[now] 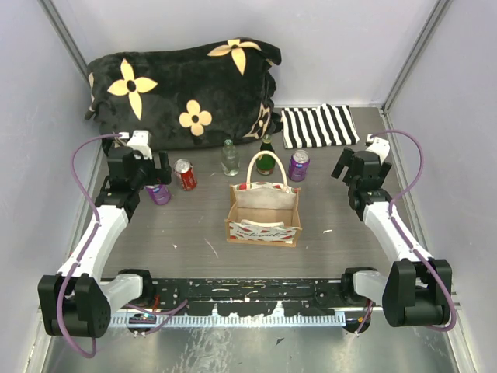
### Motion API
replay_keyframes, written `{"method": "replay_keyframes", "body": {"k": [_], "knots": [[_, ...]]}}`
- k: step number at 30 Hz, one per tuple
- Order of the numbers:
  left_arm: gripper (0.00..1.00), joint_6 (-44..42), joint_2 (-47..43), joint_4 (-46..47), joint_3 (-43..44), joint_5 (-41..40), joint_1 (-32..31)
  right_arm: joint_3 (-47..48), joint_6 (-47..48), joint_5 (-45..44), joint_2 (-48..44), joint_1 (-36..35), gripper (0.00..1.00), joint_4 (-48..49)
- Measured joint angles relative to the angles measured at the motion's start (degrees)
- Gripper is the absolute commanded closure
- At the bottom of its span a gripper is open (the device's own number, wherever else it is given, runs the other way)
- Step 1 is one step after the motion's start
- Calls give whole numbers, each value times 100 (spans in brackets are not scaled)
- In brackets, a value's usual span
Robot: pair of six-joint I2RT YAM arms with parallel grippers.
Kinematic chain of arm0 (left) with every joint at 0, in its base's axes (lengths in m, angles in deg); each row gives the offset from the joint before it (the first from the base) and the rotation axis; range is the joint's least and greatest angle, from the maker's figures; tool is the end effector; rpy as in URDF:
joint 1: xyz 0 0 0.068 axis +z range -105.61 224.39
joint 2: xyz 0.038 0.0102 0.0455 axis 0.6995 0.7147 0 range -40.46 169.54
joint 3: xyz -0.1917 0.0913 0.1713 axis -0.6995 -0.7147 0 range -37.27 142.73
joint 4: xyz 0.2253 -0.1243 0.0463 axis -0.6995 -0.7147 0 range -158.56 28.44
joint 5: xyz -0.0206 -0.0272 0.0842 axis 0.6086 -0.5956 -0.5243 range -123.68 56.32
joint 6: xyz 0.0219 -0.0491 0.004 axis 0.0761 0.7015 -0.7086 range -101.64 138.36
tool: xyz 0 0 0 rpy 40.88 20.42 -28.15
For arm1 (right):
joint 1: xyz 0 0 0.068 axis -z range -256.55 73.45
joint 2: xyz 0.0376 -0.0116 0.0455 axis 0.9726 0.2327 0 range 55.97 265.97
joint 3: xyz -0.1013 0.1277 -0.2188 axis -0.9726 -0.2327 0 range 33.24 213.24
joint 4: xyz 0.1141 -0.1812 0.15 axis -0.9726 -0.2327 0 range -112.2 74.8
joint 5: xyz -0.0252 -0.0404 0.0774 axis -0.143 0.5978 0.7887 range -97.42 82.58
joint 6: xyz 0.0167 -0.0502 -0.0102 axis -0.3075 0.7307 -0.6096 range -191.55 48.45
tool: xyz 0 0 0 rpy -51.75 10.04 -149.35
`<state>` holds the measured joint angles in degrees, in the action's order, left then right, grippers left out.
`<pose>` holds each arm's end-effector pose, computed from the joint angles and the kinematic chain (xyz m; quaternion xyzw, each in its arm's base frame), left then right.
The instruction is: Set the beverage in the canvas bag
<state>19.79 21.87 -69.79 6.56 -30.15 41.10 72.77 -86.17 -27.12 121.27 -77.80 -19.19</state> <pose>0.2461 -0.0164 0.2772 0.0299 0.8506 -0.0478 0.5228 0.2499 -0.0066 0.2476 0.1845 0.8364 -0.0784 0.5101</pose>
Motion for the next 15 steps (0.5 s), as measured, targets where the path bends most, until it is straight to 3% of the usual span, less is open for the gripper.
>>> {"method": "replay_keyframes", "body": {"k": [7,15], "knots": [[2,-264,-13,2,2,195,-2,-317,136,-50,-168,11,1,411],[2,-1016,-155,-599,581,1766,-98,-256,302,699,-452,37,8,378]]}}
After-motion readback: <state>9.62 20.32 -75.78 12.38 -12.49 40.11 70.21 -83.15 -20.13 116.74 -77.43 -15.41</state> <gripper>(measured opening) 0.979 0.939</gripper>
